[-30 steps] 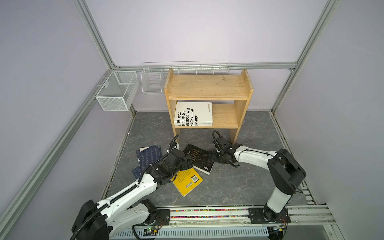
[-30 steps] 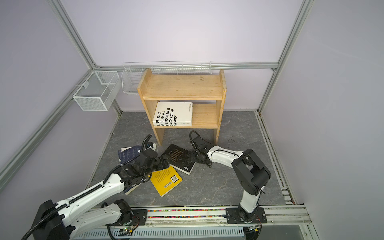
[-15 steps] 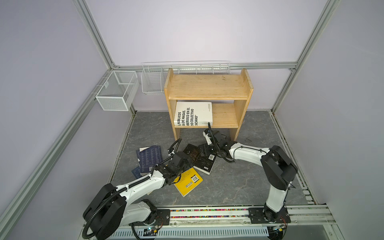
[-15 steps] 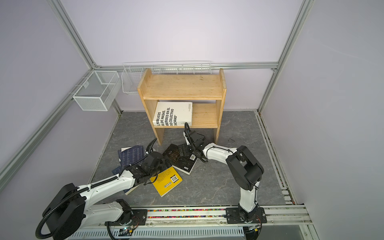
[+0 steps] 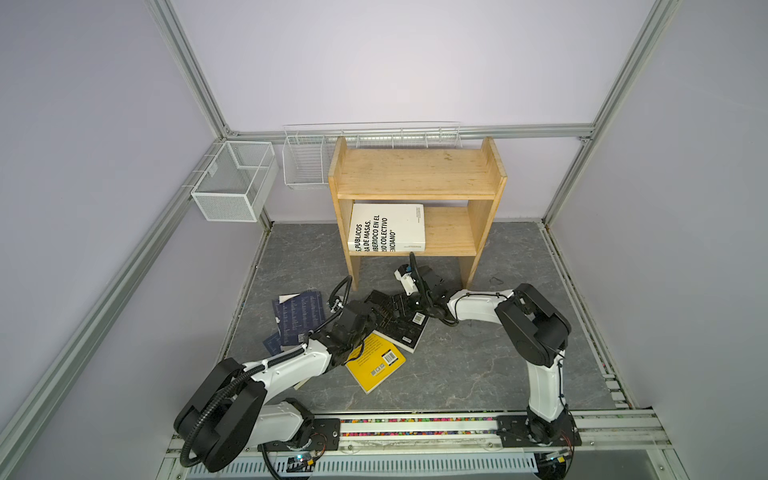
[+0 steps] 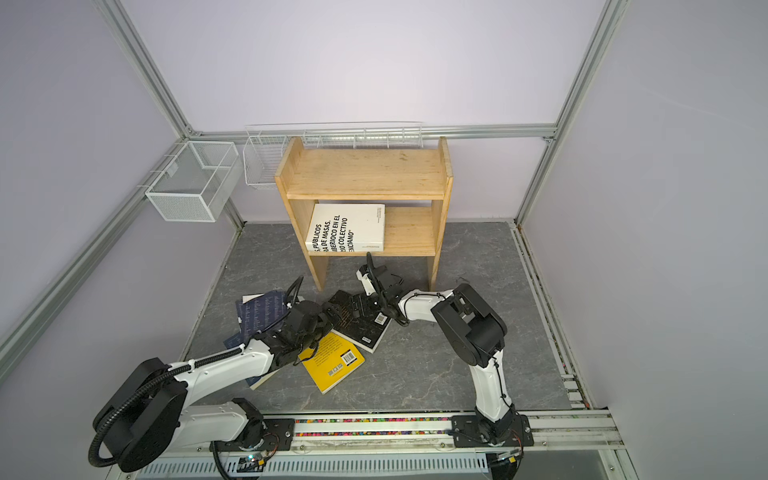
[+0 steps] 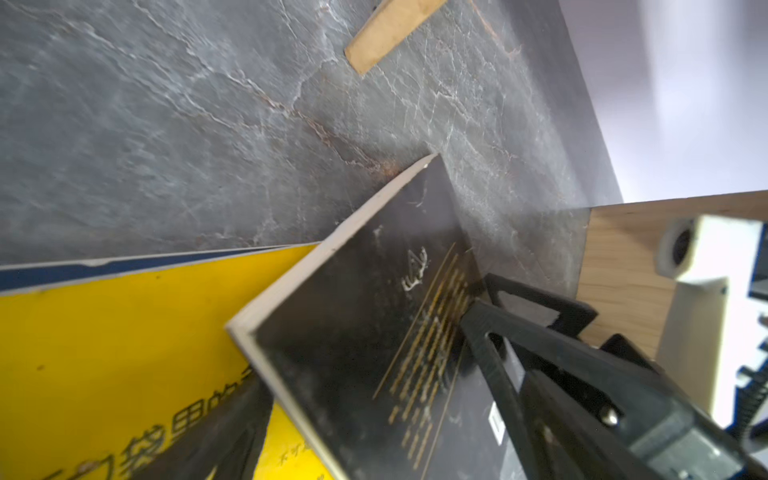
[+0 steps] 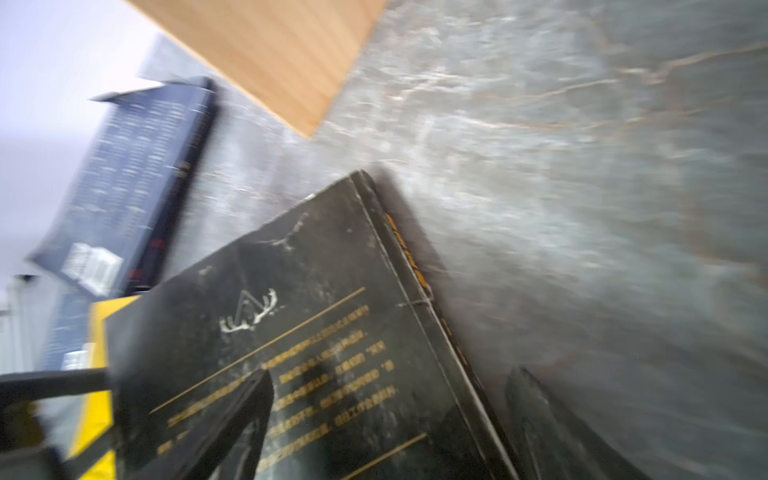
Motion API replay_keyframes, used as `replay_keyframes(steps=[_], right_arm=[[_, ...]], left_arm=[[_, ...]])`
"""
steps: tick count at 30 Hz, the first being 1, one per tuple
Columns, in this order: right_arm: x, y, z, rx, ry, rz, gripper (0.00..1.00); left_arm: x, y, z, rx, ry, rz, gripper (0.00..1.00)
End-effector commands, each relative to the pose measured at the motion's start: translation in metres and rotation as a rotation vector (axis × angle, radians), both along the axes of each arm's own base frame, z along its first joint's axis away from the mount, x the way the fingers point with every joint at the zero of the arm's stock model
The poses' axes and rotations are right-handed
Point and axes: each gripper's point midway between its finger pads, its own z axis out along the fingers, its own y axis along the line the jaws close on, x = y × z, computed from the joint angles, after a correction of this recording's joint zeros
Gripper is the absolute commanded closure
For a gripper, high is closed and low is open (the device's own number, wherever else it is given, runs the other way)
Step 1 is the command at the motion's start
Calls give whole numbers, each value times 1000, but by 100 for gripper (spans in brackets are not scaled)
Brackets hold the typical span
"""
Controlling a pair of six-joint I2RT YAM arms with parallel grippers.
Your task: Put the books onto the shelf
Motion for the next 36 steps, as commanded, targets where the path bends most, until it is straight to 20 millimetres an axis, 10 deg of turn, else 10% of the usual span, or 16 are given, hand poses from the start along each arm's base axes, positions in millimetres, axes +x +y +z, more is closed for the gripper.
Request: replay_keyframes(steps=[1,13,20,27,36], right_arm=[[-48,17,-31,46,175,61,10],[-77,39,-26,112,269,121,13],[-73,40,-11,124,240,114,14],[-67,40,20,149,171,111,14],[-61,-3,116,38,-204,34,3]], left_arm=[[-35,36,-50,103,172,50,5],[-29,35,-2,-9,-58,-9,9],[-31,31,20,-49,-119,-41,42],[-32,21,40,-112,-126,-75,84],[-47,37,89,9,-9,-92,100]])
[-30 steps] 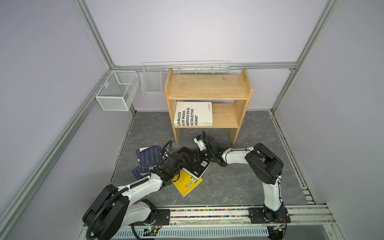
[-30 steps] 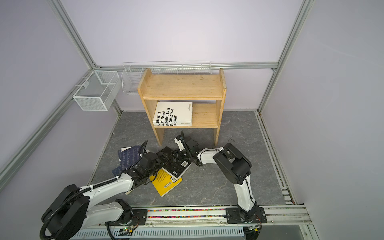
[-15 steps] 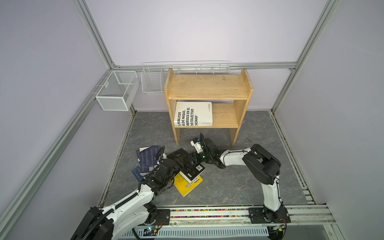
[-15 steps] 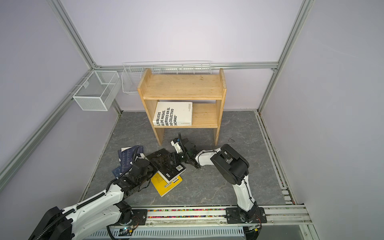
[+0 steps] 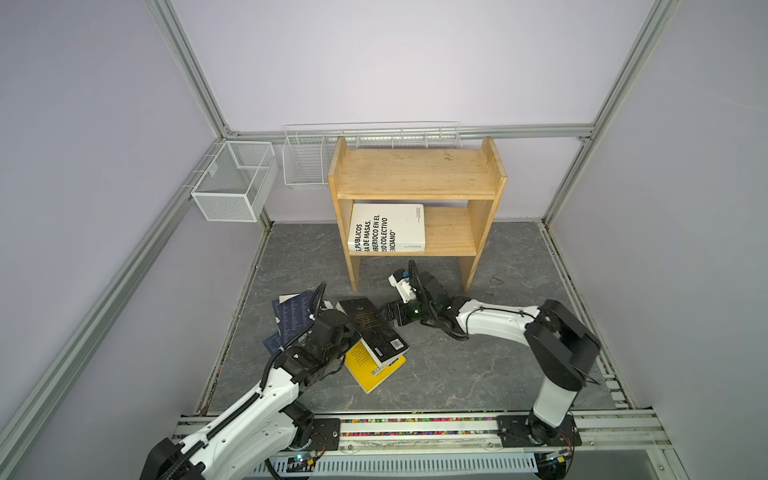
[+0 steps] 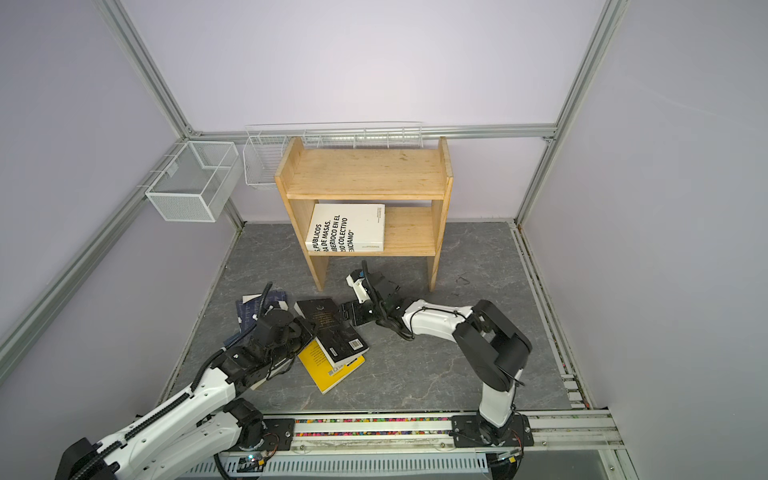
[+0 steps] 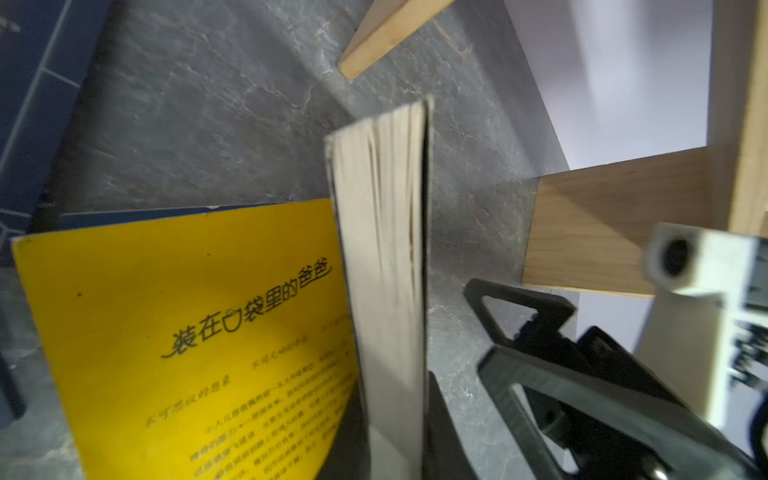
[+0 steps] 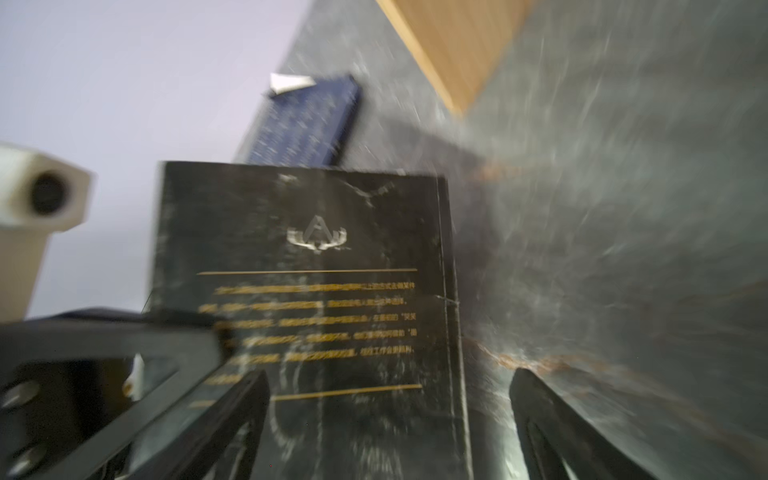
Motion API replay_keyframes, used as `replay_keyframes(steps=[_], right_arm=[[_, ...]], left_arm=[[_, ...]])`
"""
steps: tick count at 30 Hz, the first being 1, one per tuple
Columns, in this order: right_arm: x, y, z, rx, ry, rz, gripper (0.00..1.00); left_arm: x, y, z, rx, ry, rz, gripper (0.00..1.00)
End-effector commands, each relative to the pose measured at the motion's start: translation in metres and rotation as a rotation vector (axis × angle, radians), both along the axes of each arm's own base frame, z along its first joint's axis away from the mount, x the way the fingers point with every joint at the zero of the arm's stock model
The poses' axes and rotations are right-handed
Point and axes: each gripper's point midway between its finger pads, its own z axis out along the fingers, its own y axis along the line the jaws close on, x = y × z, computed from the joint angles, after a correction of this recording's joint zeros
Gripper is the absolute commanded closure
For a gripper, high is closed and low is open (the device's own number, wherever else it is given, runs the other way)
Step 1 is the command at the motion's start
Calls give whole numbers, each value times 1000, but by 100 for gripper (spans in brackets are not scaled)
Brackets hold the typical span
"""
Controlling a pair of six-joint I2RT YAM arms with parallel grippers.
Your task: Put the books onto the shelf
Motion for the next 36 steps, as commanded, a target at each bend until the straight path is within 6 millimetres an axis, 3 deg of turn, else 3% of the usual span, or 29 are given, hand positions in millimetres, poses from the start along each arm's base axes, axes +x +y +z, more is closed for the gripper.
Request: replay_keyframes(steps=[1,6,9,13,22,26,30,33,36], right_arm=[[-5,-22,39,-99,-229,-33,1],[-50,-30,83,-220,-479,47,10],[-76,-34,94,-274,-553,95,11],[-103,-24,97,-324,-638,160,10],[-139,14,91,-400,-782,258,8],[-142,20,86,-388,-771,252,8],[-122,25,78,-453,-808,144,2],[-108,31,73,-496,-837,87,13],[-104,38,69,-506,-845,66,34]], left_arm=[[-7,10,28,67,34,-16,100],[-7,7,62,130,45,-96,100],[-4,4,76,152,53,-129,100],[1,-5,88,113,56,-150,100],[9,-5,94,61,69,-123,100],[13,-8,95,15,77,-131,100],[12,-15,101,-18,80,-158,100],[10,-18,102,-33,87,-173,100],[8,-21,99,-40,104,-190,100]])
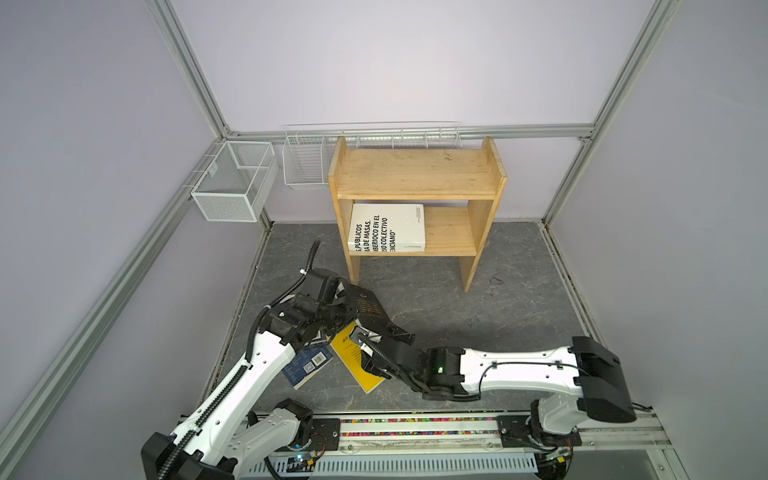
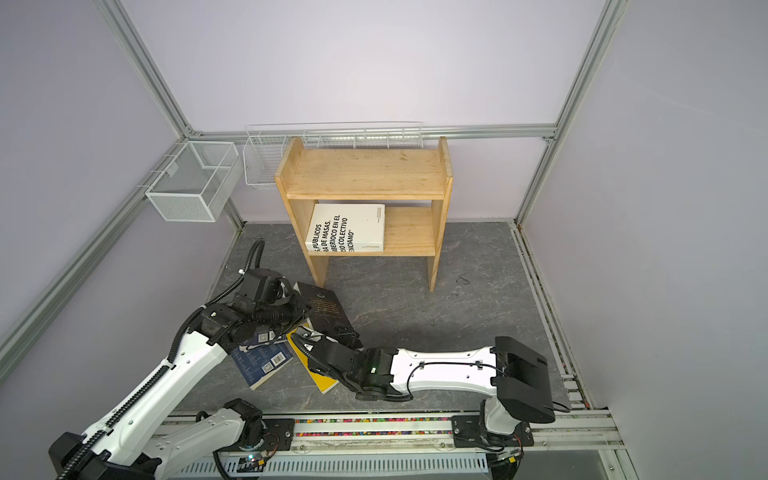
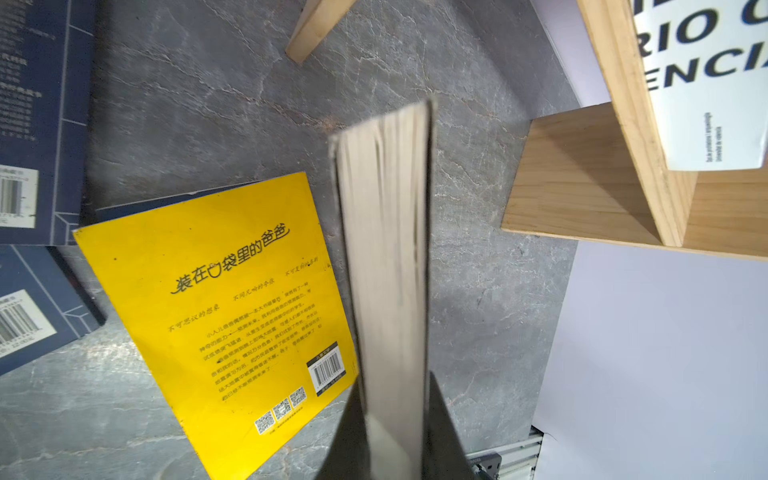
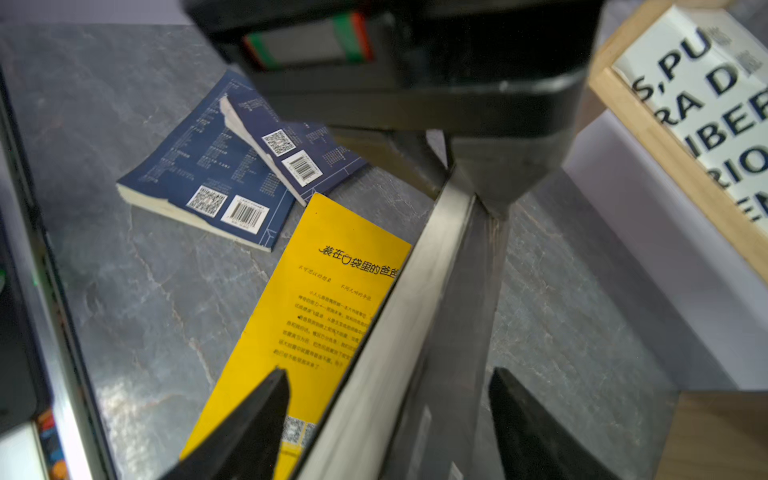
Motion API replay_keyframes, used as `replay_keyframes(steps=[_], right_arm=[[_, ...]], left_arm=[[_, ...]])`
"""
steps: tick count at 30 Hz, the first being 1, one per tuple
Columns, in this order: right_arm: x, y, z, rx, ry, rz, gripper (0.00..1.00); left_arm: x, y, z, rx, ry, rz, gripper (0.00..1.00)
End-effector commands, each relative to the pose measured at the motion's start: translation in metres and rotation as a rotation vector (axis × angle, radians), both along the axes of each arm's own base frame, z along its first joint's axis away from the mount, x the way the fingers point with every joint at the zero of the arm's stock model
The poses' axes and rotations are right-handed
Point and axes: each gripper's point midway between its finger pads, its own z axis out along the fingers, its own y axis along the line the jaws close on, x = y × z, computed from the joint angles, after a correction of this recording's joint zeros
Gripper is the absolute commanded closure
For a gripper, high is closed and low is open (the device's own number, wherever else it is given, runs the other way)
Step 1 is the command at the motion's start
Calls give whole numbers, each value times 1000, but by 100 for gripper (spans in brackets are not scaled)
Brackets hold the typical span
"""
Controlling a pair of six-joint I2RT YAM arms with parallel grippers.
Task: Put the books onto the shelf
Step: 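Raise the black book and carry it toward the shelf with both grippers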
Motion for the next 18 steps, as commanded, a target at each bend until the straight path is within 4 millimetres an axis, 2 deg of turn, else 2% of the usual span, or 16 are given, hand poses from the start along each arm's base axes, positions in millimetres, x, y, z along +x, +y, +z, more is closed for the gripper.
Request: replay_keyframes(steps=[1,7,10,12,14,16,18], right_arm=[[14,6,14,36,-65,-64,42],[28,-7,18,70,-47,-140,72],[37,-19,25,129,4,-167,73],[46,-28,28,155,36,-184,75],[58,-39,35,186,82,-196,78],[60,-46,50,244,147,-160,79],[53,-48,73,321,229,-76,78]], left_arm=[[6,-11,28,-78,-48,-23,100],[8,-12,35,-94,-63,-26,96],[9,-11,39,-96,-83,-25,86],[11,-10,42,-99,-101,-30,76],[13,-8,49,-93,-134,-34,56],[13,-5,61,-88,-193,-45,35],[12,2,76,-65,-264,-47,20]])
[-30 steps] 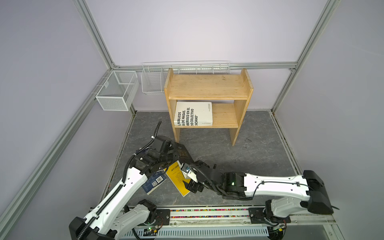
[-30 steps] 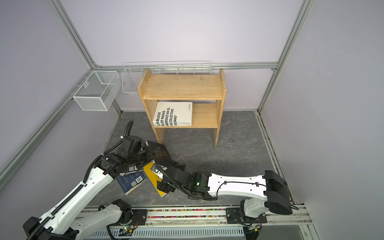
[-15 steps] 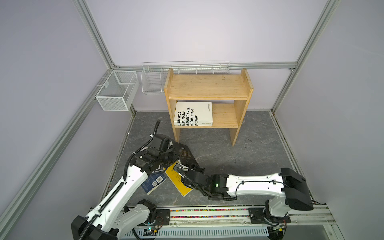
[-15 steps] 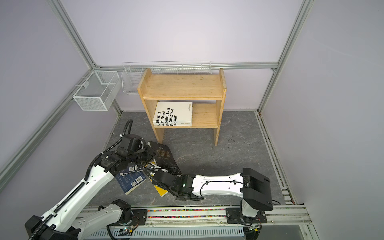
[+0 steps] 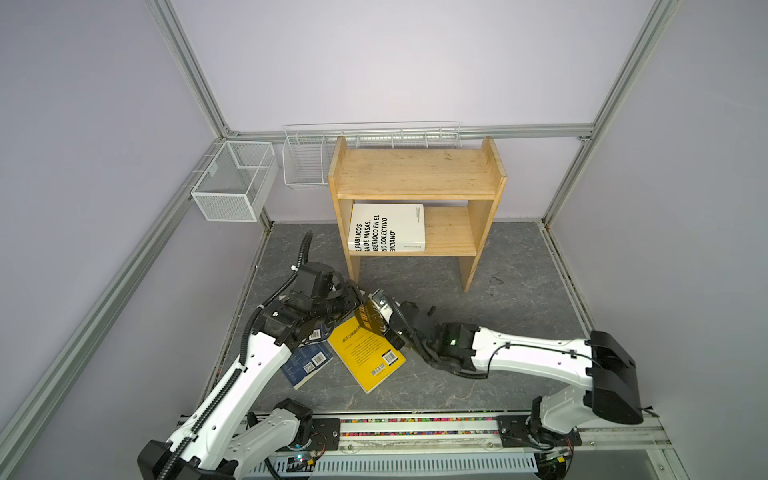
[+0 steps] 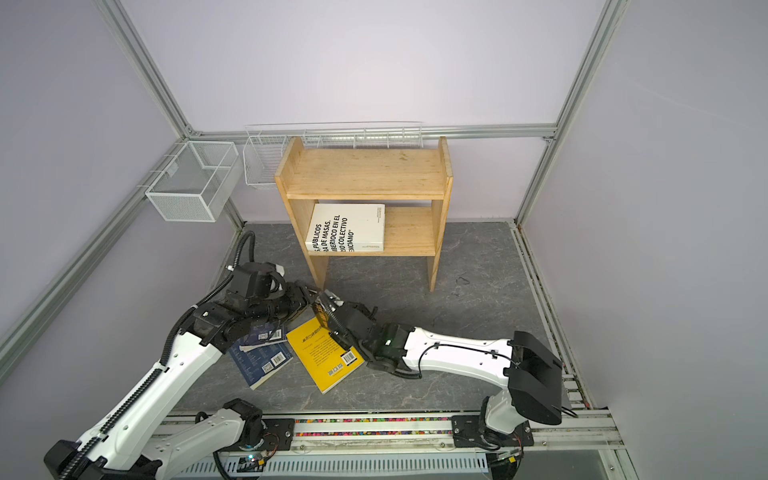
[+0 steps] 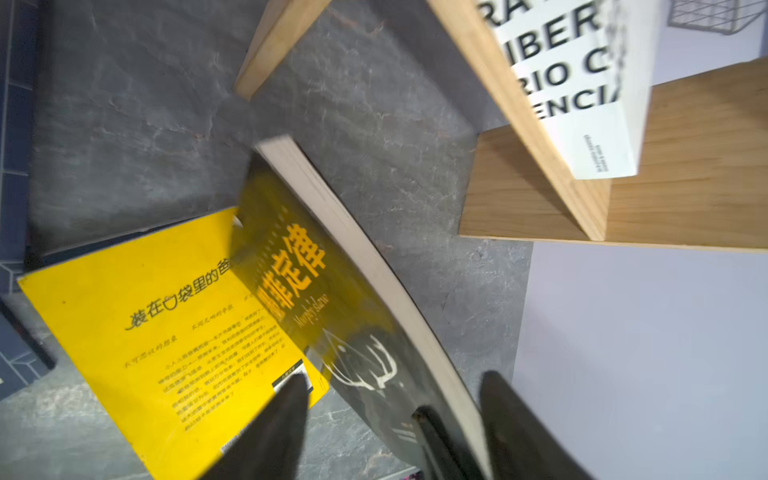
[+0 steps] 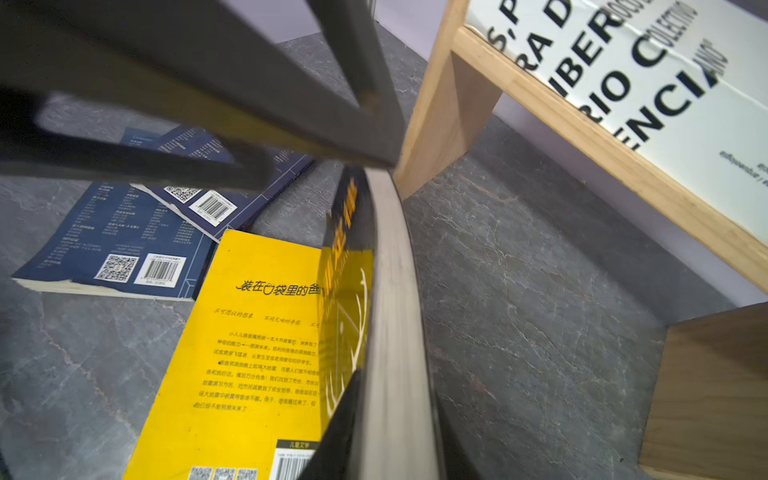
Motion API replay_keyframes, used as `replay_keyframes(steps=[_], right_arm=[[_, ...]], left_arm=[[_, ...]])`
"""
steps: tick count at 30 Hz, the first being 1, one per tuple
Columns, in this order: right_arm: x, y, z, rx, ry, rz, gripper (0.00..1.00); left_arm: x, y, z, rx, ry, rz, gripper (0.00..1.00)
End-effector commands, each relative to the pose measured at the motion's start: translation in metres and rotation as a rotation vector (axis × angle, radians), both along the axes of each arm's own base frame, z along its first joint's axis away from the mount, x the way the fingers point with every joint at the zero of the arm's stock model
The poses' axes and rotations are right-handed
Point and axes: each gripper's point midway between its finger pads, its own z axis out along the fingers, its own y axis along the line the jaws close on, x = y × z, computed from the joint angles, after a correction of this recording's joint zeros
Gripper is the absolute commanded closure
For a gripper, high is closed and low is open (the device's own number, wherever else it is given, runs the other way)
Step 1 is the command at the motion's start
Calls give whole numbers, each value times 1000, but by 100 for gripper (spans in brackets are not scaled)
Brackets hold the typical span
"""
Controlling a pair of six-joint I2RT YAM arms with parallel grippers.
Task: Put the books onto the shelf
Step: 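Raise the black book and carry it toward the shelf with both grippers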
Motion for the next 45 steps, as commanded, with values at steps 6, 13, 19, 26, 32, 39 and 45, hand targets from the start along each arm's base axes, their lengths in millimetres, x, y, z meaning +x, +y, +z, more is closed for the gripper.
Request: replay_keyframes(steps=[6,13,19,26,32,39,45], right_arm=[[-40,-26,123,400,182,287,80],[-25,-60,190,614,234,270,83],[-5,-72,236,775,218,247,83],[16,-97,267,935,335,249,84],[31,-120,272,1077,413,231,84],[41,-134,274,1179,453,214,84],[51,-135,263,1256,496,187,85]], left_arm=[[-10,31,93,80,-350,0,6],[-20,29,124,26,-523,-36,2],[-31,4,125,-104,-645,-172,1],[-31,-23,108,-143,-696,-329,1],[-35,-55,114,-297,-752,-496,1],[-24,-69,115,-399,-749,-519,2],[-15,-67,129,-592,-777,-429,8]])
